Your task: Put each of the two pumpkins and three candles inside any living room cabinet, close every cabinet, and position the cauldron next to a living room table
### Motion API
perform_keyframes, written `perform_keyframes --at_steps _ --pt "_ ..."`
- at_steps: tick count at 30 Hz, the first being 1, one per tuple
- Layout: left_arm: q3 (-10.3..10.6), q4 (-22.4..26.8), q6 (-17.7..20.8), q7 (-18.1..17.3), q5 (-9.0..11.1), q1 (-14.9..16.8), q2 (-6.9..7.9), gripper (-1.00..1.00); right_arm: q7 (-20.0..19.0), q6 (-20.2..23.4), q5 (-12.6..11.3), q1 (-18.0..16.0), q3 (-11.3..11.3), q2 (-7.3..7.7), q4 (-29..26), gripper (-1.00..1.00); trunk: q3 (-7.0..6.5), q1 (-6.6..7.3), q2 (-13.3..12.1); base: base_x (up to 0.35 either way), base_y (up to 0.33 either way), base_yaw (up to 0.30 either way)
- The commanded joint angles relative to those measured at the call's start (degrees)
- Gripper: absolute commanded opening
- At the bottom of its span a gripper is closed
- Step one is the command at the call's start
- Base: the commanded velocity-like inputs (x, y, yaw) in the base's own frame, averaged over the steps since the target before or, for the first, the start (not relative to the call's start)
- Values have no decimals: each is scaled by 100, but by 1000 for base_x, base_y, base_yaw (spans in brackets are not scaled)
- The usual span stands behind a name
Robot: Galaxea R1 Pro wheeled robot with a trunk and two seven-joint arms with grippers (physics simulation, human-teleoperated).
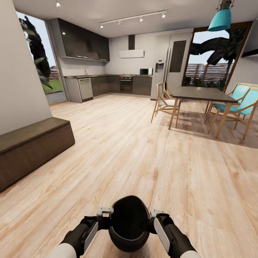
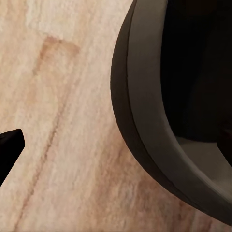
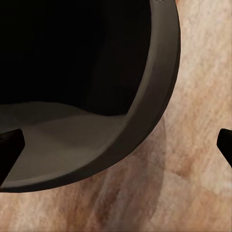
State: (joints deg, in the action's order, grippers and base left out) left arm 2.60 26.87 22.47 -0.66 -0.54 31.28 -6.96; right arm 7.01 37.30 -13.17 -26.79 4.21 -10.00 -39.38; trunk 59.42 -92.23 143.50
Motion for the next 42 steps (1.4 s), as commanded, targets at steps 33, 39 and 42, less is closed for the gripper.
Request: perform_keyframes --at_steps 33,39,42 --pt "57 80 -67 44 10 9 -33 100 492 -384 -64 -404 10 0 6 100 271 -30 18 0 0 0" --pt "57 81 -72 34 11 9 -35 100 494 -400 -63 -406 17 0 131 100 382 -43 25 0 0 0" --pt "58 86 -74 33 14 9 -36 100 494 -404 -63 -406 18 0 149 100 382 -43 25 0 0 0"
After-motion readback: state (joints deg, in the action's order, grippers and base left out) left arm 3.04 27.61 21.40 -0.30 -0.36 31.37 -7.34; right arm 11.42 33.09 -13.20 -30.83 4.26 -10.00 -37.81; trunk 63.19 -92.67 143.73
